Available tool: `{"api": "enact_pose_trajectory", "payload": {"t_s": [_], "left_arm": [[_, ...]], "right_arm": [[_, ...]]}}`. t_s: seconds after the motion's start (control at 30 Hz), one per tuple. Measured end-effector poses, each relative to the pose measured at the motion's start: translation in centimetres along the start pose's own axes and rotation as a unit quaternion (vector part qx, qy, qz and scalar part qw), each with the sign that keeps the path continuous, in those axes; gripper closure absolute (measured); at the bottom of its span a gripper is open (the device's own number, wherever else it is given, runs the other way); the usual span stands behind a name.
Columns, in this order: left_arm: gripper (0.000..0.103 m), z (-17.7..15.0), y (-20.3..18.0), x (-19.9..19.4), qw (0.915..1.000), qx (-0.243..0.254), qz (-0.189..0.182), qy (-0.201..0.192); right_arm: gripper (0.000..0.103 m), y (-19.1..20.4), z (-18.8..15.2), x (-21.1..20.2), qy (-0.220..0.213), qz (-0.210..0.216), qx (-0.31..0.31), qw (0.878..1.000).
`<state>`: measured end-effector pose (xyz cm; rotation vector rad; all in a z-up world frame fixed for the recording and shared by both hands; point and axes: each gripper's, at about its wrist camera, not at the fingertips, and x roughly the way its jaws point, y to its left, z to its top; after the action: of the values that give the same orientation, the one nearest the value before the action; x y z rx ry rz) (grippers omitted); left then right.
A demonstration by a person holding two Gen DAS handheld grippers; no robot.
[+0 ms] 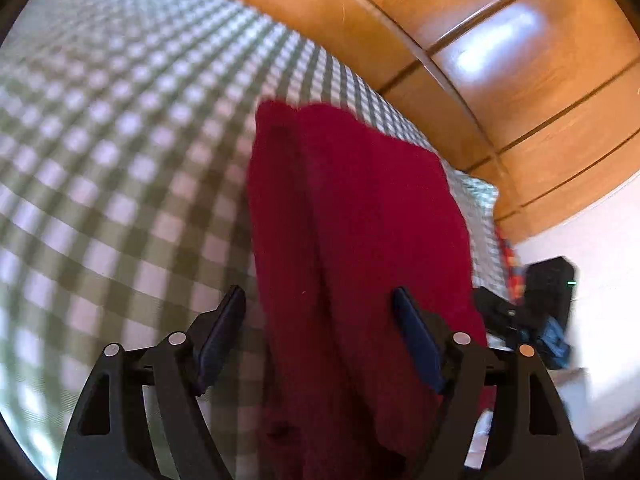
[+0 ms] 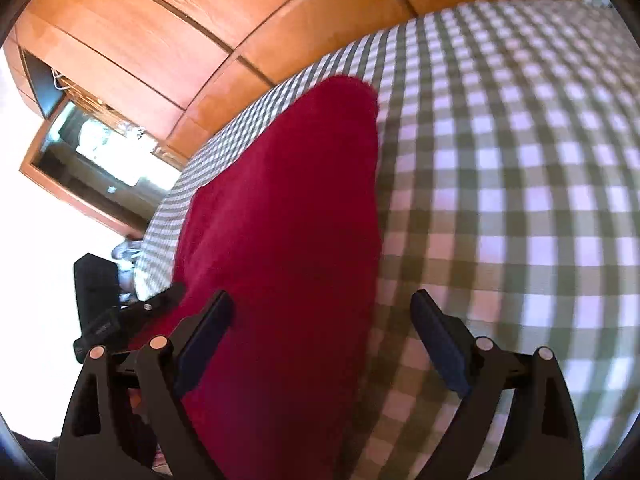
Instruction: Fold small clothes
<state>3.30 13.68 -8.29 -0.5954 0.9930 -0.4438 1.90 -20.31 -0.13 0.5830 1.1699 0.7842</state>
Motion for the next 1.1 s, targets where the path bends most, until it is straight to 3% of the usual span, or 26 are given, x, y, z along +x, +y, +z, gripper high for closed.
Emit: {"api": "enact_pose_trajectory", "payload": {"t_s": [0.13,0.17,0.23,0.33,0.4,0.53,0.63,0.83,1.1], "left_arm": [[0.027,-0.1,1.0,0.5,0.9991,0.009,-0.040,-0.009],[0.030,-0.2,0.7,0.7,0.9988,0.023,-0.043,-0.010],[0.049,-0.3,0.3,1.0,0.9981,0.033,-0.052,-0.005],[0.063,-0.2,-0.3,0.7,0.9972,0.041,-0.060,-0.015],[0.066,-0.1,-0.9,0.4,0.9967,0.049,-0.062,-0.020],[0.067,-0.2,-3.2,0.3,0.9943,0.066,-0.080,-0.021],[0.067,-0.2,-6.3,1.5,0.9903,0.096,-0.100,-0.008],[0.067,0.7,-15.6,8.1,0.9763,0.169,-0.129,0.041],[0.067,2.1,-29.6,20.1,0.9550,0.252,-0.133,0.083]], "right_arm": [[0.020,0.0,0.3,2.4,0.021,0.039,-0.001,0.999],[0.022,0.5,0.5,3.0,0.025,0.042,-0.010,0.999],[0.032,1.1,0.7,3.6,0.029,0.036,-0.017,0.999],[0.053,1.7,0.2,3.0,0.022,0.033,-0.024,0.999],[0.060,2.4,-0.4,1.9,0.012,0.030,-0.034,0.999],[0.062,3.5,-1.4,-1.0,-0.017,0.010,-0.056,0.998],[0.062,2.5,-2.3,-5.0,-0.054,-0.004,-0.053,0.997],[0.062,-1.9,-3.1,-13.4,-0.130,-0.063,-0.025,0.989],[0.062,-9.5,-3.1,-23.1,-0.231,-0.155,0.047,0.959]]}}
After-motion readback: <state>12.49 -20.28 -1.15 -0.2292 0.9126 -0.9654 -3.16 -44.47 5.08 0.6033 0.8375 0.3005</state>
